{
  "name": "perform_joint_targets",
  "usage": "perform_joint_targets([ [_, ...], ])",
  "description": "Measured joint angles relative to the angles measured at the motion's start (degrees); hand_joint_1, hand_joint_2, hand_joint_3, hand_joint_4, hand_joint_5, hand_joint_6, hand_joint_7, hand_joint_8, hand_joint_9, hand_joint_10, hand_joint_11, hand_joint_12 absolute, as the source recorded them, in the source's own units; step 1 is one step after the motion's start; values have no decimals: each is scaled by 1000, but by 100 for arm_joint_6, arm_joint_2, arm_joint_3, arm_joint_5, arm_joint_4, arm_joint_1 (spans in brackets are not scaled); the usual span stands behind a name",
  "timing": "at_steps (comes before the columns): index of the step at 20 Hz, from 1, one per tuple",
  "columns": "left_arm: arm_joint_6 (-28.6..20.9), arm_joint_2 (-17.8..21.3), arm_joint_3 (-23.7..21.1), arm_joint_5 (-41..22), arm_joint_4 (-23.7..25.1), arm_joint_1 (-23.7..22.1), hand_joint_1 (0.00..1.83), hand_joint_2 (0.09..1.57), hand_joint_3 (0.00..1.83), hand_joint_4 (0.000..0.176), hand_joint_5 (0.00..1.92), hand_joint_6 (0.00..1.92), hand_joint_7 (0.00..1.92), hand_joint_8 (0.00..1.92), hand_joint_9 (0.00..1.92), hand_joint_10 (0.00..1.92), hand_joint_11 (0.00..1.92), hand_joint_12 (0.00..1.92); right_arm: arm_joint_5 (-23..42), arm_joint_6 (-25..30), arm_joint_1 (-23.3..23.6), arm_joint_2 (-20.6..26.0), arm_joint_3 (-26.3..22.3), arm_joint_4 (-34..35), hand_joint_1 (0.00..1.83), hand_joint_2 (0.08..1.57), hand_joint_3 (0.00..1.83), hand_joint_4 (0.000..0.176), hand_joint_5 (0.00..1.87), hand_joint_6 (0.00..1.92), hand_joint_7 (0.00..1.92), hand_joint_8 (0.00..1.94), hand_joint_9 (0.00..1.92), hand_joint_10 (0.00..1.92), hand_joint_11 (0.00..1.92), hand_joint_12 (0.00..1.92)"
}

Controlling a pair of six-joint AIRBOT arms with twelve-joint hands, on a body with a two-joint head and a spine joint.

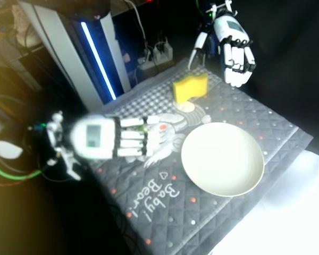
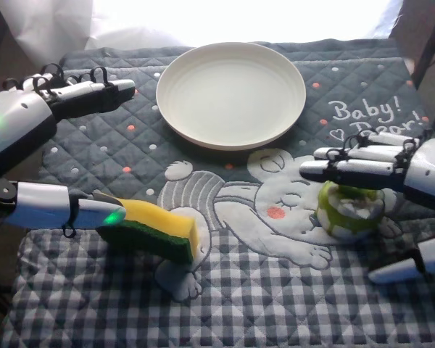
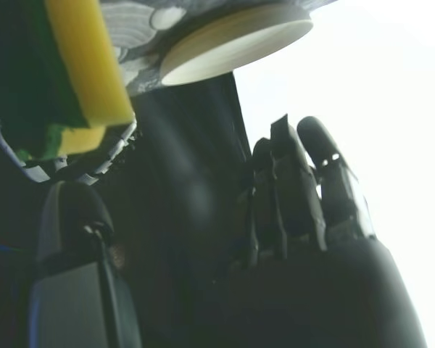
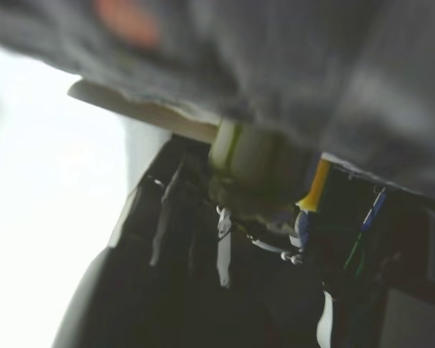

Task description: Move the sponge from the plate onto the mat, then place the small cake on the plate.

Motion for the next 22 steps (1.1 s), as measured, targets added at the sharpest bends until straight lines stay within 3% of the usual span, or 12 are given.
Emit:
perform_joint_targets([
  [1,-42,-4,-2,-74,-15,28,832,864,0,0,306,1,451,4,483,15,40,1112,-31,37,83,-26,22,-22,1224,988,2,81,399,5,404,9,566,27,351,978],
  [2,-48,-26,-2,-109,-20,52,837,868,2,0,307,0,454,3,482,11,37,1118,-28,44,149,-52,66,-59,1444,1017,3,0,662,20,675,43,851,90,653,936],
  [3,-66,-48,-13,-116,-39,81,835,869,2,0,312,2,444,0,463,3,10,1104,-15,74,197,-81,96,-44,1583,1046,6,0,847,13,851,672,955,819,903,1315],
  [4,-87,-59,-13,-107,-20,111,836,871,3,0,306,0,441,0,462,2,8,1102,-26,83,251,-109,140,-55,1337,1094,11,0,996,484,990,1061,1122,914,1048,1350],
  [5,-107,-63,-13,-90,-17,125,834,862,0,0,322,6,468,10,494,14,49,1129,-31,66,260,-120,170,-48,1352,1128,11,0,920,942,910,1063,971,1175,853,1205],
  [7,-138,-63,-13,-157,-44,136,844,859,0,0,325,6,464,7,482,8,35,1121,-33,52,317,-131,214,-81,1357,1157,1,0,869,1098,837,1089,906,1287,825,1211],
  [8,-184,-63,-13,-181,-63,160,832,849,0,0,339,3,469,3,491,8,54,1107,-96,46,404,-114,234,-177,1207,1196,3,0,888,1271,796,1149,977,817,813,1366],
  [11,-240,-63,-13,-197,-66,251,826,854,0,0,353,1,467,0,494,3,65,1070,-400,11,667,17,254,-479,1349,1159,4,0,947,1125,831,998,829,1317,751,1334],
  [15,-282,-70,-13,-310,-103,332,833,851,0,0,371,6,480,7,513,10,95,1074,-490,-22,1327,221,306,-715,1382,1083,1,0,1063,908,1065,631,950,1177,892,1146],
  [18,-400,-111,-13,-393,-179,402,857,852,0,0,382,5,467,3,502,4,115,1014,-476,-334,1996,232,385,-761,1383,1073,0,0,1130,770,1106,634,907,1192,685,1106],
  [21,-472,-142,-13,-442,-162,428,841,856,0,0,399,1,484,2,515,5,85,1112,-431,-382,2625,-164,756,-610,1402,1032,0,0,1081,724,1277,322,1122,990,1013,920],
  [22,-505,-162,-7,-476,-151,428,830,848,0,0,411,2,515,7,564,21,121,1166,-538,-444,2800,-372,885,-614,1293,1039,4,0,1111,705,1221,604,1143,986,1003,1239],
])
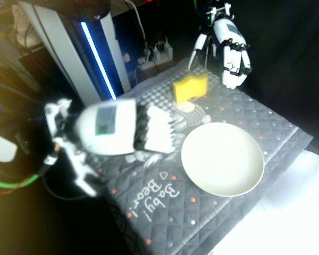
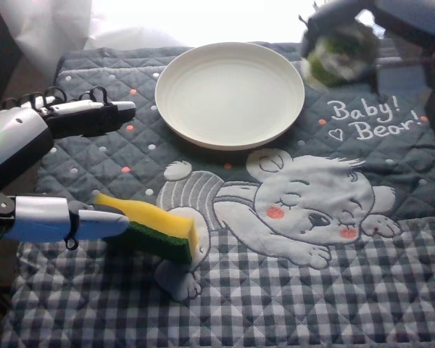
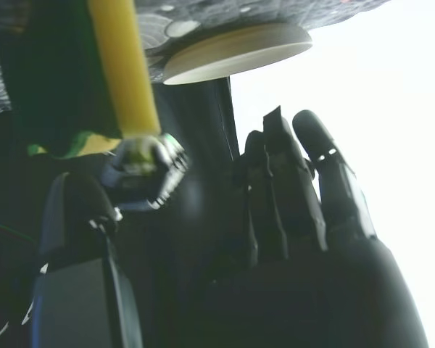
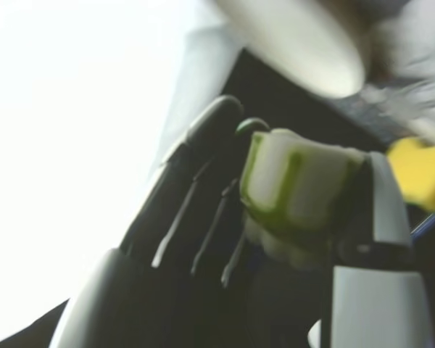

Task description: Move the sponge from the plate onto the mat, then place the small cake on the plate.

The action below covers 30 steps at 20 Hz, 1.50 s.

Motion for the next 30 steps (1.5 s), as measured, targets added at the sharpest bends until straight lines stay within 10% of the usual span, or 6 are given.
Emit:
perform_joint_targets([
  [14,-310,-444,286,-42,243,-243,839,875,0,0,547,2,491,2,467,5,54,992,-2837,-319,621,-2400,1963,588,1371,1118,2,0,954,1052,939,898,920,1189,545,1062],
  [15,-310,-463,302,-20,238,-260,844,873,0,0,558,1,497,1,478,4,49,1030,-2887,-319,621,-2400,1965,590,1365,1115,0,0,908,1073,964,870,975,1166,538,965],
  [17,-308,-481,321,-4,186,-278,855,869,0,0,613,17,501,4,472,2,5,1091,-2931,-321,621,-2398,1978,590,1178,979,1,23,503,23,553,20,563,38,217,928],
  [19,-310,-481,319,-33,205,-282,865,872,0,0,638,14,493,2,453,1,0,1062,-2988,-323,619,-2385,1928,584,1104,923,0,122,271,0,377,0,377,1,24,953],
  [22,-310,-481,319,-52,212,-282,888,873,0,0,663,17,503,4,457,2,1,1065,-2931,-146,619,-2317,1703,227,1041,922,0,170,169,4,301,4,255,8,0,684],
  [30,-308,-426,210,-501,-129,-98,785,849,0,0,612,0,525,3,440,2,0,886,-1845,105,616,-546,533,-319,954,906,3,147,149,2,233,4,156,7,0,291],
])
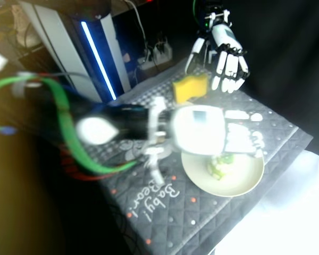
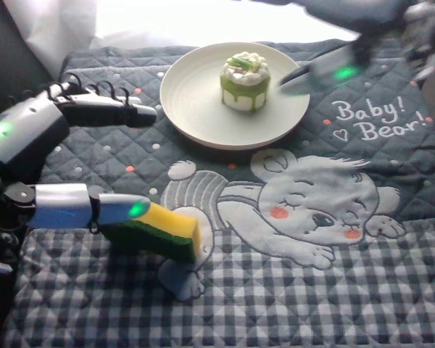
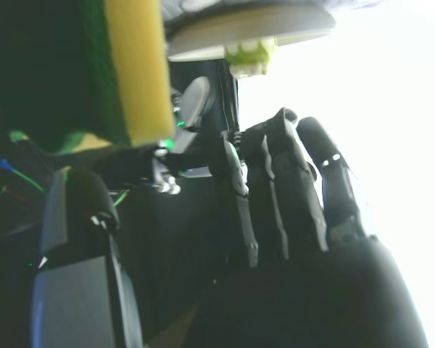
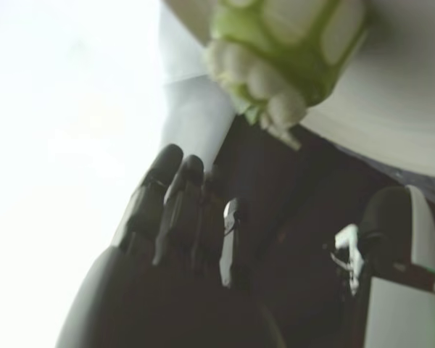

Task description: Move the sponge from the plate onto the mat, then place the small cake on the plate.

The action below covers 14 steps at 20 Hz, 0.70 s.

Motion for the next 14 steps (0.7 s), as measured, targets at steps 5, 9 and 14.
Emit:
perform_joint_targets([
  [5,-2,404,-254,-1003,-208,389,896,852,1,0,462,3,396,1,373,3,0,1020,1163,-33,-426,1108,-807,168,908,873,0,155,173,3,177,4,80,4,35,17],
  [9,140,737,-439,-1917,-372,494,742,848,0,50,178,1,266,0,307,5,0,760,2815,-651,-2000,1943,-1655,1700,993,903,15,120,209,1,234,2,150,13,3,2],
  [14,332,704,-734,-2651,-420,774,496,965,20,19,101,0,196,1,209,1,0,830,5106,-750,-4472,2221,-2343,3786,941,887,12,175,216,3,239,0,192,1,0,0],
])
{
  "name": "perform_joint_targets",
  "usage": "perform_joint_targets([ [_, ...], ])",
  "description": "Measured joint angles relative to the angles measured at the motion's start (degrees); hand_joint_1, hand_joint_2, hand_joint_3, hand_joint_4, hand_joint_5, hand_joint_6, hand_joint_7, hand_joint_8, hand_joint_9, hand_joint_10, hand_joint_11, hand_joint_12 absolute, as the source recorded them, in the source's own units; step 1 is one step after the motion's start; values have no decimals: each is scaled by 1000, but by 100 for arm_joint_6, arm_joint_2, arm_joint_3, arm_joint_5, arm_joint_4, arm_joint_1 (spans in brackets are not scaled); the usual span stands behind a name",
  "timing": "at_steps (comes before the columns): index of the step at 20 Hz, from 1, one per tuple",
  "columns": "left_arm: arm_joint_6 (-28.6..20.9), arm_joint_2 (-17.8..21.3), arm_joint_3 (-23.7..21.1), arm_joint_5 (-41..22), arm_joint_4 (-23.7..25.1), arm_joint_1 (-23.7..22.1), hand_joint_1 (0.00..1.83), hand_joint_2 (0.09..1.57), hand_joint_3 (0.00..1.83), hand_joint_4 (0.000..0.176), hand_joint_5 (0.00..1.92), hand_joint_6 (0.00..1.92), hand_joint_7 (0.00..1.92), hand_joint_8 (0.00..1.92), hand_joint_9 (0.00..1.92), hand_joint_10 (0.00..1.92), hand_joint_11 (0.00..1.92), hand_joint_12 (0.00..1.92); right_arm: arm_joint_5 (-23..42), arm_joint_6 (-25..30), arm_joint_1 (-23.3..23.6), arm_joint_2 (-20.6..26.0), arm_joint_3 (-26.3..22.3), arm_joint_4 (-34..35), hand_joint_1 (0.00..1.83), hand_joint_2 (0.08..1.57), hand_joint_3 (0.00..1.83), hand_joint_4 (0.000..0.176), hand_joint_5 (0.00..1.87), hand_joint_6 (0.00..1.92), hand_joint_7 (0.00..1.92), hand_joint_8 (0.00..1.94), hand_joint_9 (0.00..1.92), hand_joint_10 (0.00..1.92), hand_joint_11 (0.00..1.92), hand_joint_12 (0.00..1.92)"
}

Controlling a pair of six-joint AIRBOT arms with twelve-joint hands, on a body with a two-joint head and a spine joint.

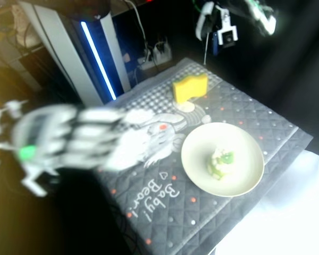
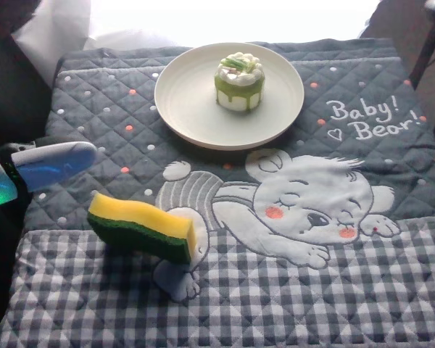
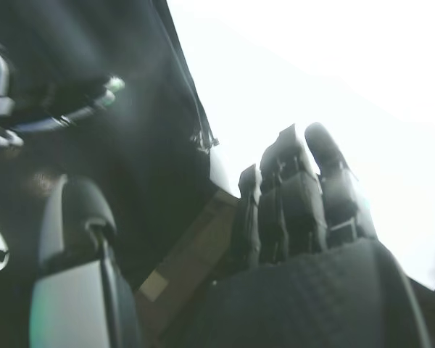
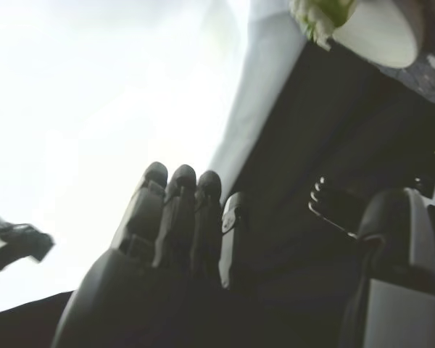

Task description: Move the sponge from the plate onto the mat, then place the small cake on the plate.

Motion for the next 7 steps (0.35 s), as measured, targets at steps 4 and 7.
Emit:
perform_joint_targets([
  [4,-39,-205,0,-44,-249,42,408,1069,6,44,10,0,103,1,173,8,0,689,955,153,-879,-190,-286,896,847,932,6,134,143,3,249,7,208,10,42,21],
  [7,-299,-330,94,-2,-68,-52,201,1263,29,37,0,0,37,2,95,5,38,332,942,356,-968,-308,-260,608,724,1057,14,176,42,3,163,0,109,0,22,11],
])
